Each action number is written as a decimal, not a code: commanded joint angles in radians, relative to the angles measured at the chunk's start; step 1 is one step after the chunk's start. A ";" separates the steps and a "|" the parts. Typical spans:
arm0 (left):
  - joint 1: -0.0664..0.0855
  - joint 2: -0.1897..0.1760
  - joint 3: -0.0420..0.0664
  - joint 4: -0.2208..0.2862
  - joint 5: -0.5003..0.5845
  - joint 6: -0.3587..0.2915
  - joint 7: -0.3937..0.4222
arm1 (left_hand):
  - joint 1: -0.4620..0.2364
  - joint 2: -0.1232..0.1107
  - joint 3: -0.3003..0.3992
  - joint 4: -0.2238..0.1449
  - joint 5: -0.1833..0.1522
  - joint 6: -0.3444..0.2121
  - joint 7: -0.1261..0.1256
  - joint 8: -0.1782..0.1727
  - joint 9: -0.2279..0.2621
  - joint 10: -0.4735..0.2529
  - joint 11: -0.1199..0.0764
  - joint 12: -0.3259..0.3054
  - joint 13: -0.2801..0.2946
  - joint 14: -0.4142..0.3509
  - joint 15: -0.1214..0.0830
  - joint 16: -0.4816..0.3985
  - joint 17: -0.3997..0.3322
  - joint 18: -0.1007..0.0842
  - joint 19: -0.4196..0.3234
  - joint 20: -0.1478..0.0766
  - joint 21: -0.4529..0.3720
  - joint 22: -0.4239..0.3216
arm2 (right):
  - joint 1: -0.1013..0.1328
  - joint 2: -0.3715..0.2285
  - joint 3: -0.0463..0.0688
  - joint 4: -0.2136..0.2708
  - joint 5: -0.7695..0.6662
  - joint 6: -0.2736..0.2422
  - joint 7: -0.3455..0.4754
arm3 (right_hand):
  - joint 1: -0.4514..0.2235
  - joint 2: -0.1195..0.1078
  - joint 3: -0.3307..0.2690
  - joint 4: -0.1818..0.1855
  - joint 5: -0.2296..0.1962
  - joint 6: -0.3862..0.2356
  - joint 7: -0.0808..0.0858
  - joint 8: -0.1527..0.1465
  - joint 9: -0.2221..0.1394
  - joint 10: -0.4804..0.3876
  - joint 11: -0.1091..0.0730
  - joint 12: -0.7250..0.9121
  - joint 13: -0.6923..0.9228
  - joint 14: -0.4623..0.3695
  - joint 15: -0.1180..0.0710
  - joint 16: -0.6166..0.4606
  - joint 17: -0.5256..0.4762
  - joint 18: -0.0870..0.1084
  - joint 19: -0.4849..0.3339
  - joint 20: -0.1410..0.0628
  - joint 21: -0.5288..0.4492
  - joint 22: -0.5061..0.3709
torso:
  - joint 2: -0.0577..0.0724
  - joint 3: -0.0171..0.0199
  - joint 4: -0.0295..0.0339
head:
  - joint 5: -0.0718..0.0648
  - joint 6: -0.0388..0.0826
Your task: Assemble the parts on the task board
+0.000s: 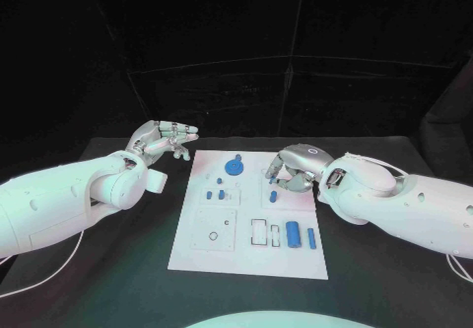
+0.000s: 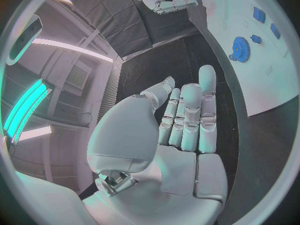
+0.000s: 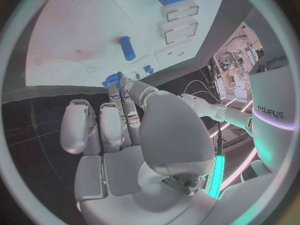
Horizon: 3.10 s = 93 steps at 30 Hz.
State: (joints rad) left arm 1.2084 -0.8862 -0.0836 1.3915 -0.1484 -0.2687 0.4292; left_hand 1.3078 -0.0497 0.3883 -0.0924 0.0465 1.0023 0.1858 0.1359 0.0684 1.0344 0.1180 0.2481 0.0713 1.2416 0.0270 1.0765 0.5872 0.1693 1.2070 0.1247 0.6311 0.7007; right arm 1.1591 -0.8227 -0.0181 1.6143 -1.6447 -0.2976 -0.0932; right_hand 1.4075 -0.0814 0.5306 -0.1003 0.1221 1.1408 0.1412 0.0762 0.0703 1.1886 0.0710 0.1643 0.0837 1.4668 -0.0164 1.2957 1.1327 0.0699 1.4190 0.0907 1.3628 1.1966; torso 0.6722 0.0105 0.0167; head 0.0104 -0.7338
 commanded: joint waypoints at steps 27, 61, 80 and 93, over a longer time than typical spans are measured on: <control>0.004 0.034 0.001 0.013 0.005 0.018 0.001 | 0.006 -0.001 0.008 -0.003 0.003 -0.005 0.006 0.007 -0.001 -0.005 0.001 0.008 -0.001 -0.012 0.001 -0.012 -0.013 0.013 -0.009 -0.001 -0.009 -0.004 | -0.068 0.243 -0.036 -0.082 0.029 0.094 0.054 | -0.015 -0.003 0.014 0.000 0.006 -0.011 0.009 -0.009 -0.002 0.004 0.006 -0.009 -0.001 0.035 0.005 0.004 -0.002 0.008 0.000 0.000 0.001 -0.005 | 0.002 0.0016 -0.0021 | 0.080 -0.035; 0.005 0.038 0.001 0.005 0.005 0.033 -0.015 | 0.000 -0.004 0.006 0.000 0.003 -0.005 0.006 0.008 -0.001 -0.007 0.002 0.011 -0.001 -0.014 0.002 -0.014 -0.017 0.013 -0.010 0.000 -0.011 -0.006 | -0.090 0.276 -0.041 -0.098 -0.086 0.101 0.037 | -0.018 -0.004 0.016 -0.002 0.005 -0.014 0.009 -0.010 -0.002 0.001 0.006 -0.011 -0.002 0.034 0.006 0.005 -0.002 0.008 -0.001 0.000 0.001 -0.005 | 0.002 0.0013 -0.0016 | 0.108 -0.058; 0.005 0.038 0.001 0.003 0.005 0.036 -0.018 | -0.002 -0.005 0.006 0.000 0.003 -0.006 0.006 0.008 -0.001 -0.008 0.002 0.011 -0.002 -0.015 0.002 -0.015 -0.019 0.013 -0.010 0.000 -0.012 -0.007 | -0.093 0.291 -0.041 -0.097 -0.146 0.138 0.036 | -0.022 -0.009 0.016 -0.005 0.006 -0.016 0.010 -0.009 -0.002 0.001 0.007 -0.013 -0.002 0.034 0.007 0.005 -0.004 0.008 -0.002 0.001 0.000 -0.006 | 0.002 0.0009 -0.0018 | 0.110 -0.065; 0.005 0.037 0.001 0.002 0.005 0.036 -0.019 | -0.001 -0.004 0.006 -0.001 0.003 -0.007 0.006 0.008 -0.001 -0.008 0.002 0.012 -0.002 -0.016 0.002 -0.016 -0.021 0.013 -0.010 0.001 -0.013 -0.007 | -0.093 0.291 -0.042 -0.092 -0.164 0.143 0.027 | -0.035 -0.017 0.010 -0.004 0.008 -0.014 0.009 -0.007 -0.001 0.003 0.007 -0.013 -0.002 0.033 0.007 0.006 -0.004 0.008 -0.003 0.001 0.000 -0.006 | 0.001 0.0007 -0.0012 | 0.109 -0.065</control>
State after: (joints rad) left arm 1.2114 -0.8496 -0.0839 1.3934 -0.1469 -0.2429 0.4080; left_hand 1.3078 -0.0497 0.3909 -0.0951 0.0465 0.9989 0.1892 0.1396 0.0689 1.0345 0.1181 0.2560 0.0710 1.2311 0.0306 1.0650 0.5672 0.1691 1.2042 0.1275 0.6238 0.6941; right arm 1.0657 -0.5322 -0.0591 1.5188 -1.7867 -0.1649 -0.0585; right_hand 1.3810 -0.1002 0.5443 -0.1040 0.1254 1.1300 0.1517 0.0724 0.0686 1.1895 0.0770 0.1489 0.0808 1.4668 -0.0164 1.2952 1.1288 0.0699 1.4189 0.0908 1.3627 1.1912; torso 0.6734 0.0110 0.0153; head 0.1197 -0.7990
